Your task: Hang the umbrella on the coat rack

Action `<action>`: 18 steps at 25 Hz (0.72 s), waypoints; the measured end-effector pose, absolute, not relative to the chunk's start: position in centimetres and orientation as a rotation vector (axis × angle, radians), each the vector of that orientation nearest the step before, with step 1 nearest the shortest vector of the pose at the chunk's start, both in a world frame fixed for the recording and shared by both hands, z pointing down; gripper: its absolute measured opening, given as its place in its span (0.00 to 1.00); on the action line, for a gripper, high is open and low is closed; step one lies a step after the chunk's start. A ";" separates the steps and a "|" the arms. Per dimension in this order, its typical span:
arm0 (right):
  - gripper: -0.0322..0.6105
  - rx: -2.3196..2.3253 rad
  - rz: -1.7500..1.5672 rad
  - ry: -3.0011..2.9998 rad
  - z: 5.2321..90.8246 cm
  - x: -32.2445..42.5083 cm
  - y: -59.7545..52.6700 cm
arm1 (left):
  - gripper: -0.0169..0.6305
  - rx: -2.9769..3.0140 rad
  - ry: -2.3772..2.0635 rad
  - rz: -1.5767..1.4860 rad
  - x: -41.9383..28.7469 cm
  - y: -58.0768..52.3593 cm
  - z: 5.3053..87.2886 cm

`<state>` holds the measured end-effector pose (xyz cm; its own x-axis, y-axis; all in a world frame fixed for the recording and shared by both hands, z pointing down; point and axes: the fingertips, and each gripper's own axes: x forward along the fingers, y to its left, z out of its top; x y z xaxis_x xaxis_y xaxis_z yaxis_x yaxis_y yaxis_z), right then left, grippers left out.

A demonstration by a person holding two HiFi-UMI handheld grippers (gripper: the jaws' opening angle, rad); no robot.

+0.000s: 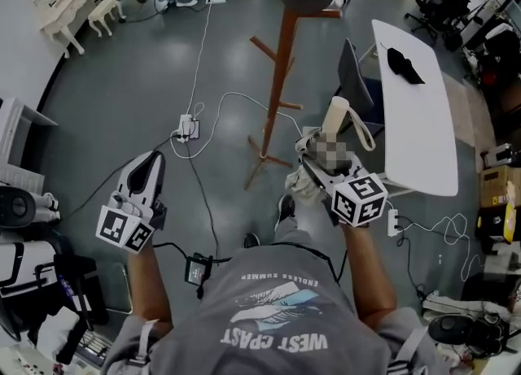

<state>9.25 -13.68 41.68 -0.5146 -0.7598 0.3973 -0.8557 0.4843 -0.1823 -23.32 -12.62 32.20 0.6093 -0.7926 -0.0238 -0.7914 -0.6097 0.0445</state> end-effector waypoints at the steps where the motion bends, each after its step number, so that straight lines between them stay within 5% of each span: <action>1: 0.49 1.367 0.535 -2.473 42.3 9.0 -14.3 | 0.07 2.782 -1.384 -0.057 -23.5 -12.7 32.3; 18: 0.49 1.203 0.666 -2.530 51.6 6.8 -20.9 | 0.07 2.632 -1.515 0.024 -25.3 -12.9 34.6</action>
<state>6.81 -20.85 51.61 -0.6228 -0.6619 0.4172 -0.7815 0.5518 -0.2911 -25.30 -12.85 34.64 0.5035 -0.8615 0.0656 -0.8631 -0.4982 0.0825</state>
